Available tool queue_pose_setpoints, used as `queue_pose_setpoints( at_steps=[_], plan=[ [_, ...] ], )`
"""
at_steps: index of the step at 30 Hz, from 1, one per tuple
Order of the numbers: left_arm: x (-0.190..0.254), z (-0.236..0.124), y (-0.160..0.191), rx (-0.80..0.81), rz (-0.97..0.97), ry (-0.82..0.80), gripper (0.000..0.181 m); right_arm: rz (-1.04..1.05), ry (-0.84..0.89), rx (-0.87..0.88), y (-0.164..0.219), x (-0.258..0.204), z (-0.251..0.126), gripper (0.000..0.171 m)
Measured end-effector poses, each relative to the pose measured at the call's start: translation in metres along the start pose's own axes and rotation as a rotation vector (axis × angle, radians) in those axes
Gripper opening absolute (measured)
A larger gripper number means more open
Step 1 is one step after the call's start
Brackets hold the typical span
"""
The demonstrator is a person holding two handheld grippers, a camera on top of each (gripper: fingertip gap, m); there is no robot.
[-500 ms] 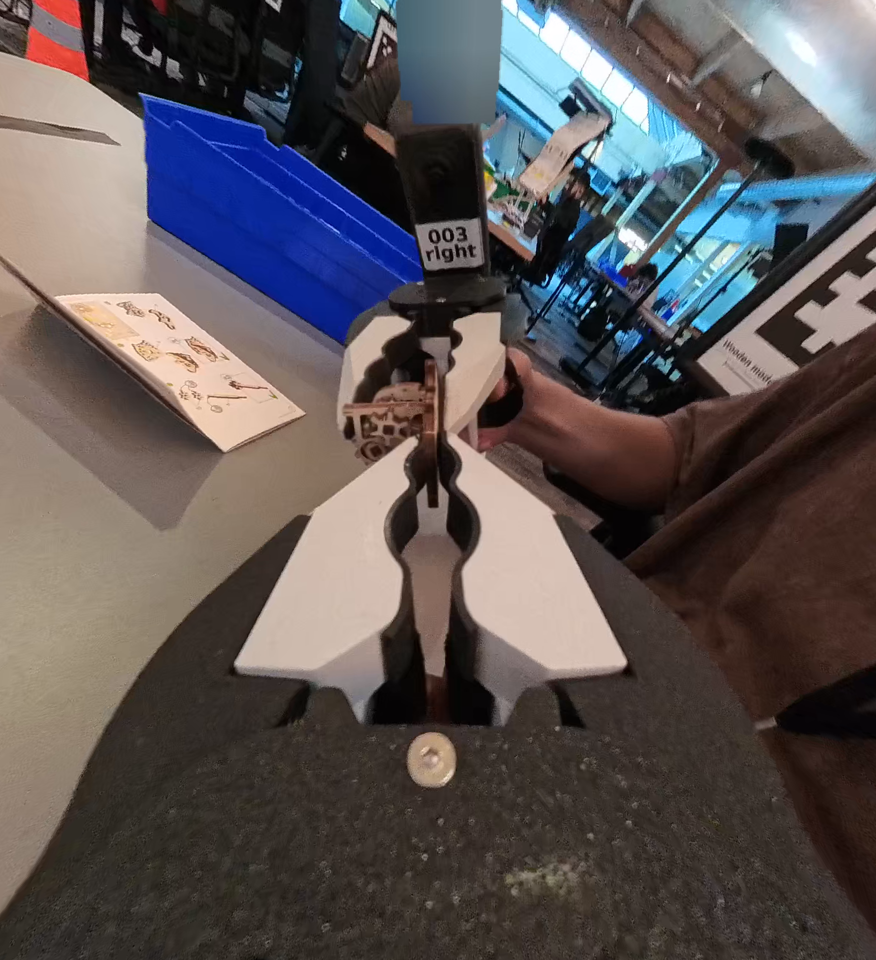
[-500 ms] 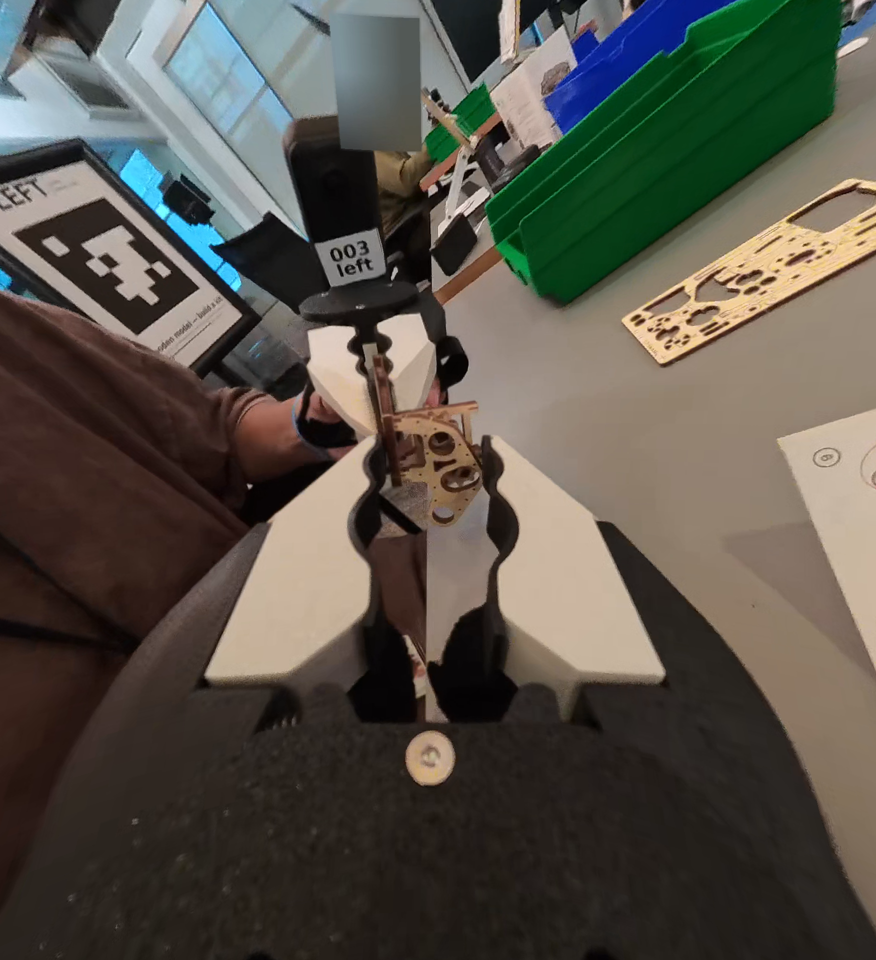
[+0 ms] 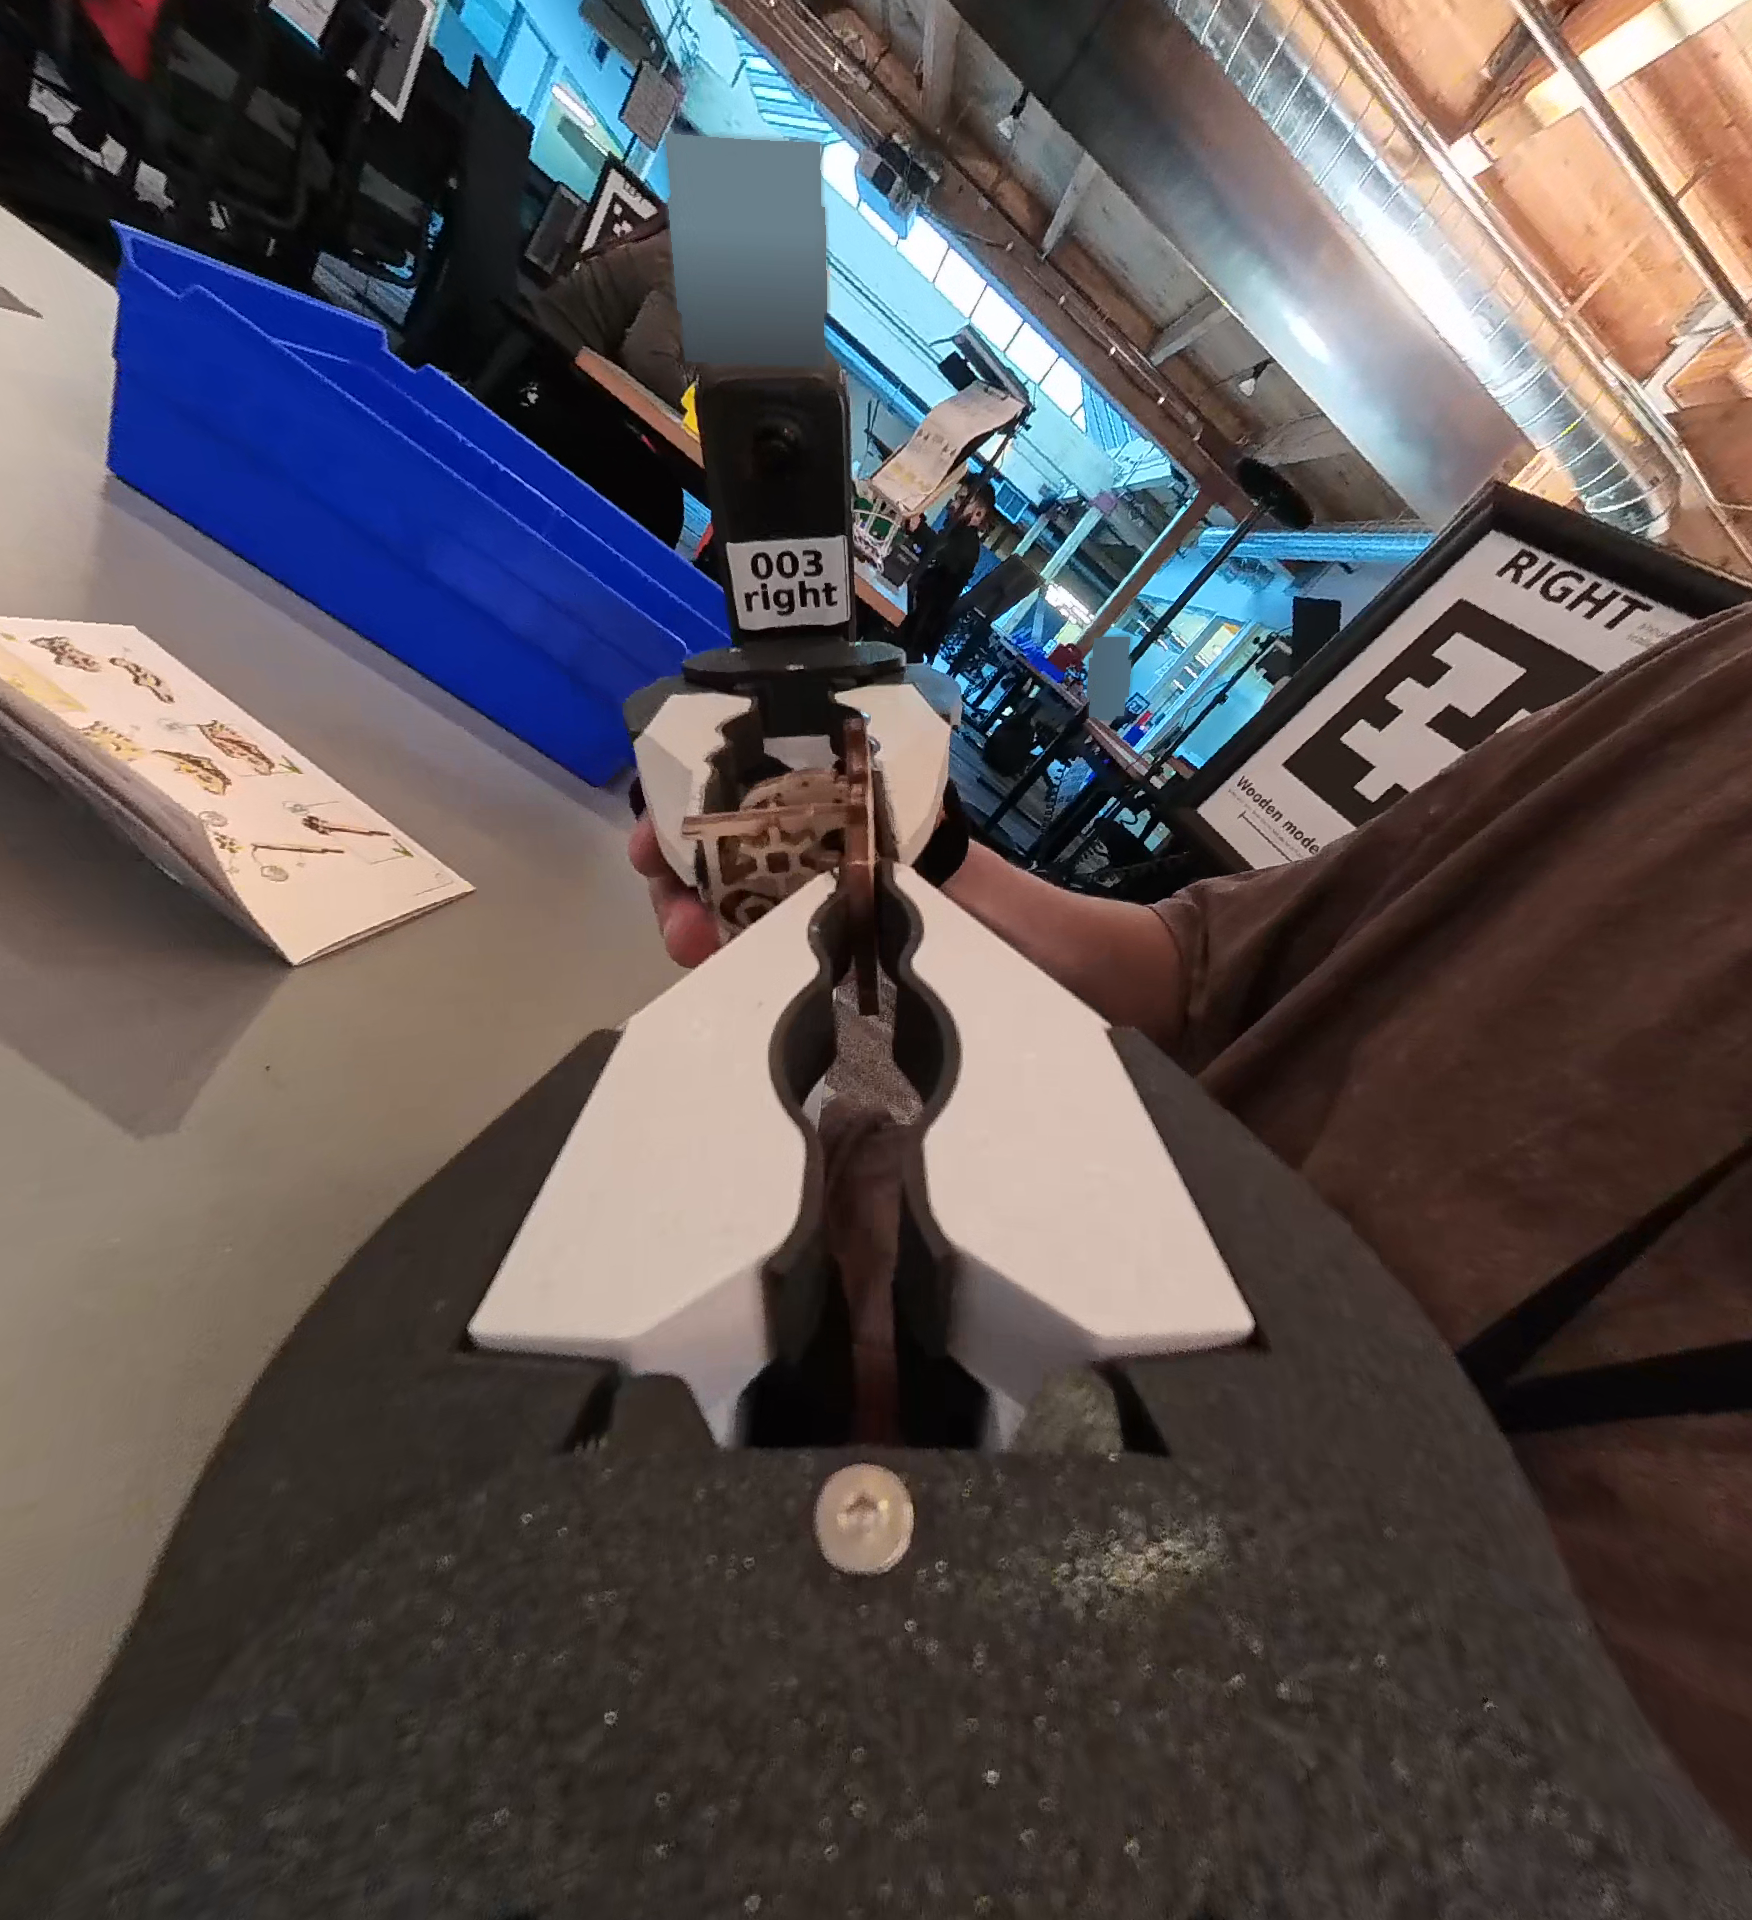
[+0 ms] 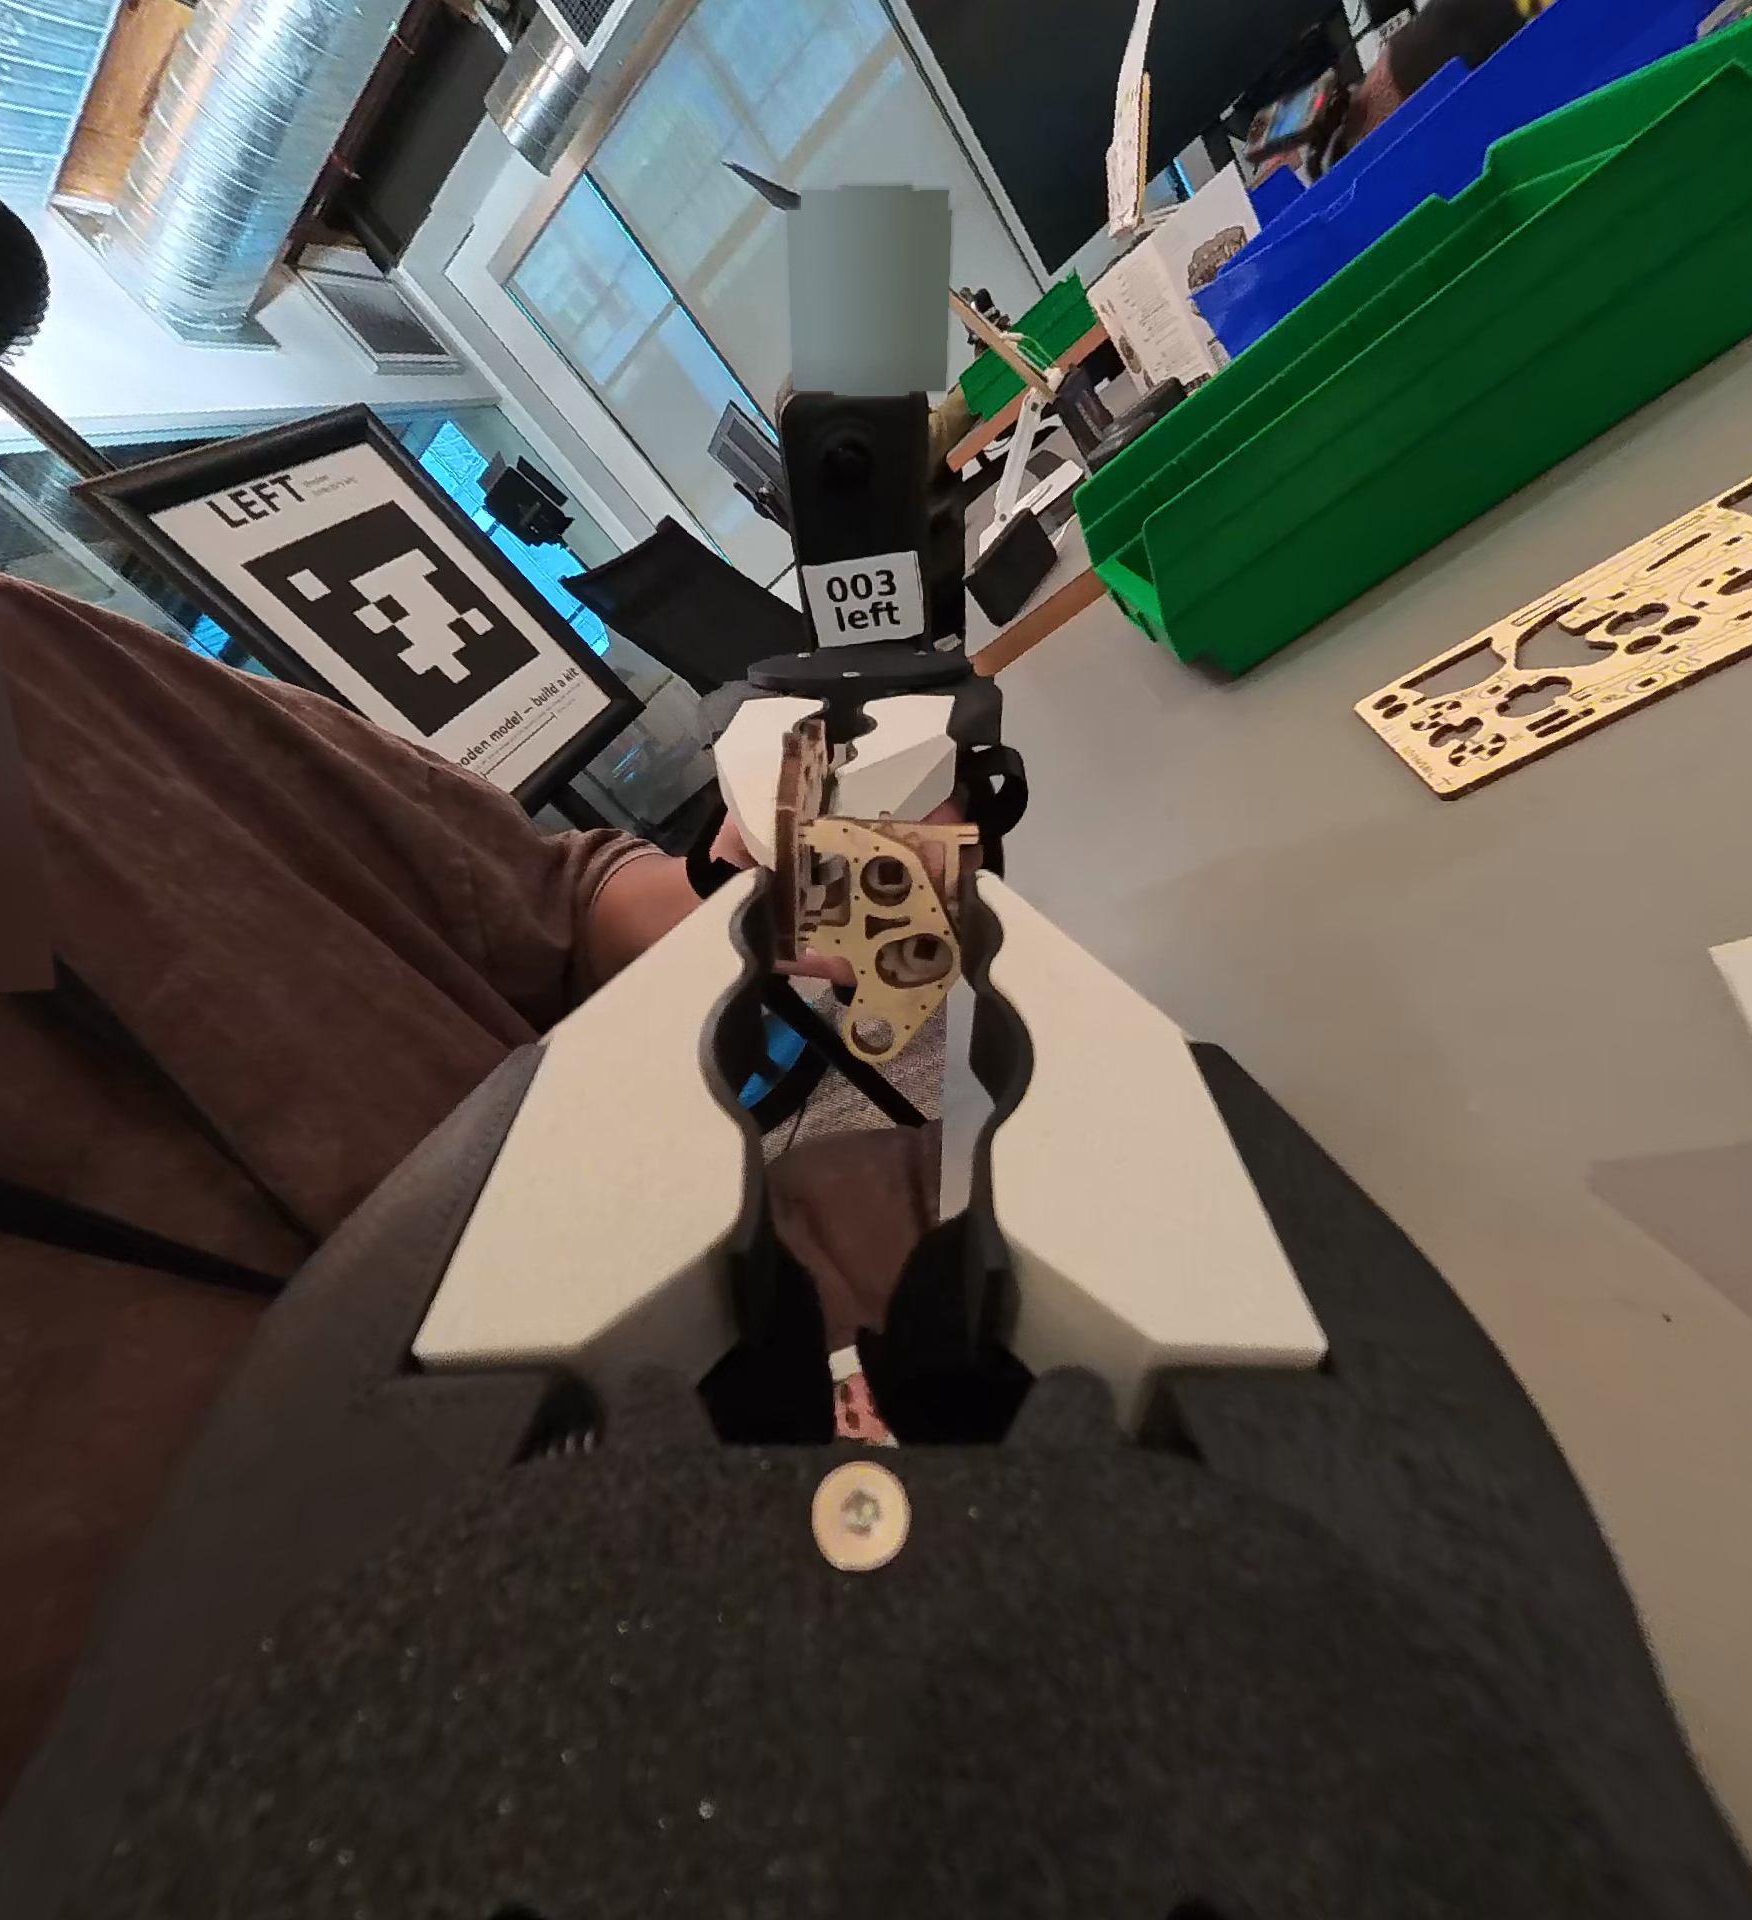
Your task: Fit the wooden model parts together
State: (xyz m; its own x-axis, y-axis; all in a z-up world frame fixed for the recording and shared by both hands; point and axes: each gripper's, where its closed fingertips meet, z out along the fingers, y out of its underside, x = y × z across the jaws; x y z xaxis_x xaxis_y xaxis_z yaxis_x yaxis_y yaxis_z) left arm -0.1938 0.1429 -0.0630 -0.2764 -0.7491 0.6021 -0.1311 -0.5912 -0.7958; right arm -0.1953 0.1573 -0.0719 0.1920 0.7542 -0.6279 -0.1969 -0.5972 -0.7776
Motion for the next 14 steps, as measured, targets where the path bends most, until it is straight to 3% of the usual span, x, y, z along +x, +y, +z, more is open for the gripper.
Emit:
queue_pose_setpoints(
  at_steps=[9,14],
  plan=[
    [0.003,0.000,-0.002,-0.006,0.092,-0.030,0.001,-0.016,-0.015,0.029,-0.006,-0.001,-0.007,0.046],
    [0.001,-0.001,0.006,-0.133,0.491,-0.189,0.001,-0.067,-0.004,0.026,-0.010,-0.001,-0.020,0.052]
  ],
)
